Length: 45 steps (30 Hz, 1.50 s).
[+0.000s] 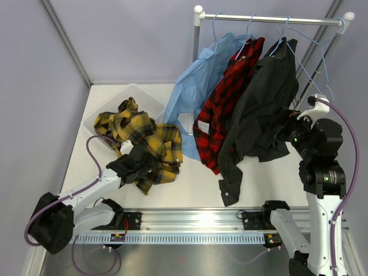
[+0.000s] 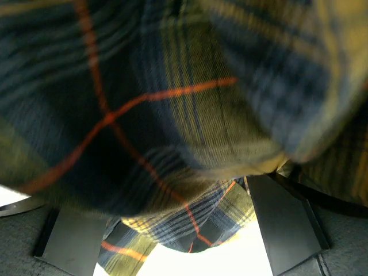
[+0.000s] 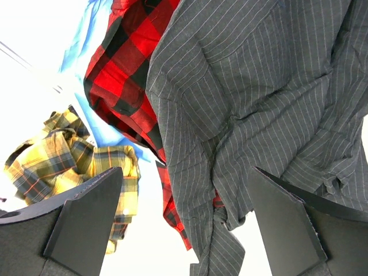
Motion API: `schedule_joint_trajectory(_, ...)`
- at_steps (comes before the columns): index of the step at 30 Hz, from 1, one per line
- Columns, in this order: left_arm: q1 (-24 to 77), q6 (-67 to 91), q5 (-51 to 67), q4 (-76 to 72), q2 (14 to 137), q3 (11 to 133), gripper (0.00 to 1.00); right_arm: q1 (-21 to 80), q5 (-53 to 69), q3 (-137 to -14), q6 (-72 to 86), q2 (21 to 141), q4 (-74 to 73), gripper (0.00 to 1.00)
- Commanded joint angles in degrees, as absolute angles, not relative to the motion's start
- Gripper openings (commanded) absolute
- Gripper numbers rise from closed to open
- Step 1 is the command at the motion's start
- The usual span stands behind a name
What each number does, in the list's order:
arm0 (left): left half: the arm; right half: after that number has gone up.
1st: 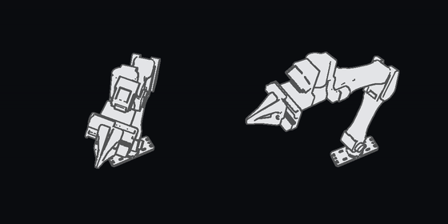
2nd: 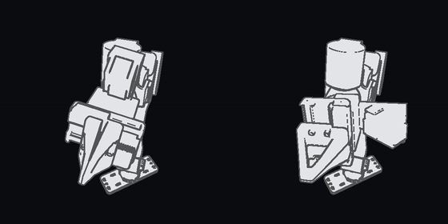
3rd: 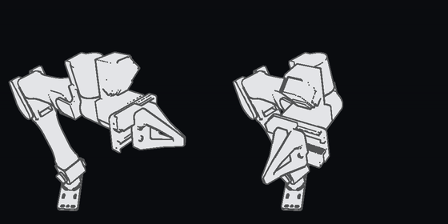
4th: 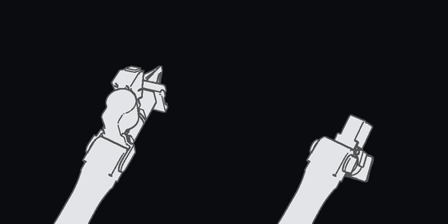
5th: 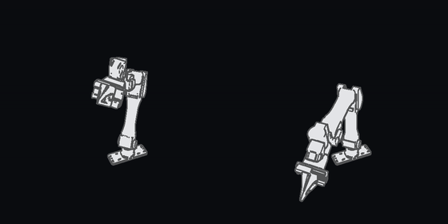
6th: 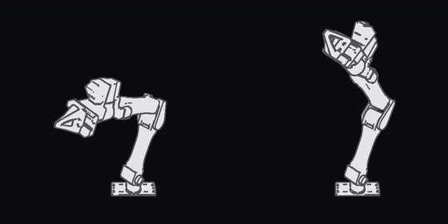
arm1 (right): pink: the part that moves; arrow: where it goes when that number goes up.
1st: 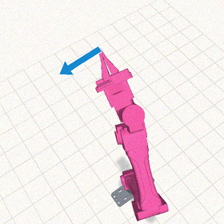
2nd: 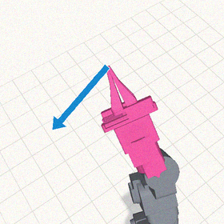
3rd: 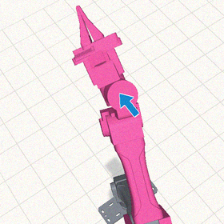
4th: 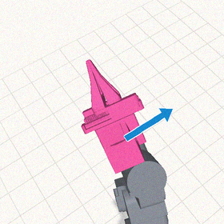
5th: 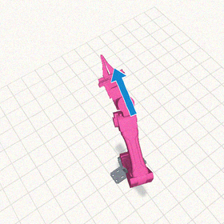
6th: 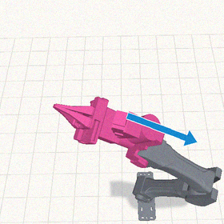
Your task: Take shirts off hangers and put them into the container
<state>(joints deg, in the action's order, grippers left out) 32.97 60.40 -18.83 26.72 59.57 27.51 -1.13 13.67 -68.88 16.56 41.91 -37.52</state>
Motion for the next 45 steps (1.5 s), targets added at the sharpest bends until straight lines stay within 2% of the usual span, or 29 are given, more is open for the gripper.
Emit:
schedule_joint_trajectory(1,33.31,63.28,-21.88,14.51,62.83,26.72,0.99,-0.53,15.91,-68.29,17.05,41.31,-36.3,1.0)
schedule_joint_trajectory(3,33.31,63.72,-22.15,12.22,65.11,25.84,0.99,-0.53,15.91,-68.03,16.79,40.96,-36.56,0.99)
schedule_joint_trajectory(5,33.4,64.77,-22.24,11.0,66.35,25.05,0.91,-0.53,15.91,-67.85,16.7,41.04,-36.65,1.0)
schedule_joint_trajectory(6,33.31,65.21,-22.24,10.9,66.97,24.18,0.84,-0.53,16.0,-67.85,16.7,41.04,-36.82,0.99)
schedule_joint_trajectory(7,33.31,65.74,-22.32,10.9,67.06,23.65,0.61,-0.53,15.91,-67.85,16.53,41.04,-36.91,0.99)
schedule_joint_trajectory(9,33.31,65.92,-22.5,11.16,65.75,22.42,0.28,-0.53,15.82,-67.94,16.26,40.87,-36.91,0.99)
schedule_joint_trajectory(10,33.31,65.57,-22.5,11.25,64.87,22.24,0.06,-0.53,15.65,-67.94,16.35,40.78,-36.91,0.99)
schedule_joint_trajectory(11,33.31,63.65,-22.24,11.77,63.82,22.24,0.0,-0.44,15.56,-67.94,16.09,40.78,-36.91,1.0)
schedule_joint_trajectory(14,33.31,58.47,-22.76,15.98,56.89,25.56,0.0,-0.44,16.0,-68.47,16.17,40.78,-37.09,0.99)
schedule_joint_trajectory(17,33.22,51.19,-26.35,22.75,49.06,34.16,0.0,-0.35,16.26,-69.34,16.17,40.78,-37.53,1.0)
schedule_joint_trajectory(22,30.33,36.15,-32.08,28.04,50.26,56.1,0.0,-0.35,16.7,-70.75,16.17,41.31,-37.53,1.0)
schedule_joint_trajectory(26,21.21,27.26,-27.96,25.15,59.29,66.78,0.0,-0.35,16.44,-71.45,16.08,41.57,-37.88,1.0)
schedule_joint_trajectory(34,9.25,27.51,-20.58,22.16,75.31,72.86,0.0,-0.35,13.71,-71.98,14.68,40.78,-40.51,0.99)
schedule_joint_trajectory(40,2.91,26.19,-18.46,17.15,86.82,73.65,0.0,-0.35,12.92,-71.72,14.59,40.43,-42.27,1.0)
schedule_joint_trajectory(45,1.58,24.26,-16.61,16.7,98.16,79.0,0.0,-0.35,12.31,-72.07,14.59,41.22,-43.33,0.99)
